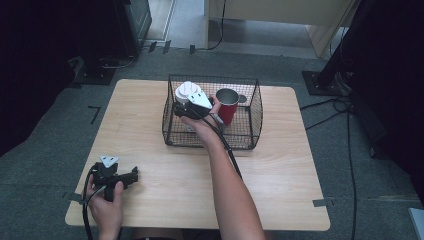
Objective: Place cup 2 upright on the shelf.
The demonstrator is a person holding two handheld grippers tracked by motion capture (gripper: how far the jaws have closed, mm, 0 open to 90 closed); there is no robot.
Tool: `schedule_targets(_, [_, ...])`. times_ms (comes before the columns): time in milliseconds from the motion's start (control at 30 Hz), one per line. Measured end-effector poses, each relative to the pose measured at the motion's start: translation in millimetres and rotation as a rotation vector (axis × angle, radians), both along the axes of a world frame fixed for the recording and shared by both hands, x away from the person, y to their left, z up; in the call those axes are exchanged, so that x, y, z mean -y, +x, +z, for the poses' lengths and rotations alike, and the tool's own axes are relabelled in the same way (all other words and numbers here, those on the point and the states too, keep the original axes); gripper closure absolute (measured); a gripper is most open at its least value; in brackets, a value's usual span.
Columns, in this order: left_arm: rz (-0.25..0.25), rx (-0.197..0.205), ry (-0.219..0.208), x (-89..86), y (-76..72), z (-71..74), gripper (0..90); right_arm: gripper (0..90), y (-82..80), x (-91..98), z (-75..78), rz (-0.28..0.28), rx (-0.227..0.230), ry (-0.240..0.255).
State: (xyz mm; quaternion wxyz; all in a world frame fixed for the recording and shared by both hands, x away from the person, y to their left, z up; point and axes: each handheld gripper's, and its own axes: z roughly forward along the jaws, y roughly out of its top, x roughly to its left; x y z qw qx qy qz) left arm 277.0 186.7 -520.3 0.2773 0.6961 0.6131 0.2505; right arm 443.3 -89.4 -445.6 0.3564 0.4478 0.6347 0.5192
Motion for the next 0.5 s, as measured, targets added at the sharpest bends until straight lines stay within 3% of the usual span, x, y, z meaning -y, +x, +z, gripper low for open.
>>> schedule_targets(267, [-0.003,-0.001,0.004,-0.3,0.0,0.1,0.0,14.9,-4.5,3.9,0.7,0.052,-0.006,-0.016])
schedule_targets(500, [-0.001,0.000,0.003,-0.2,0.0,0.1,0.0,12.9,-6.0,4.7,0.8,0.051,-0.004,-0.011])
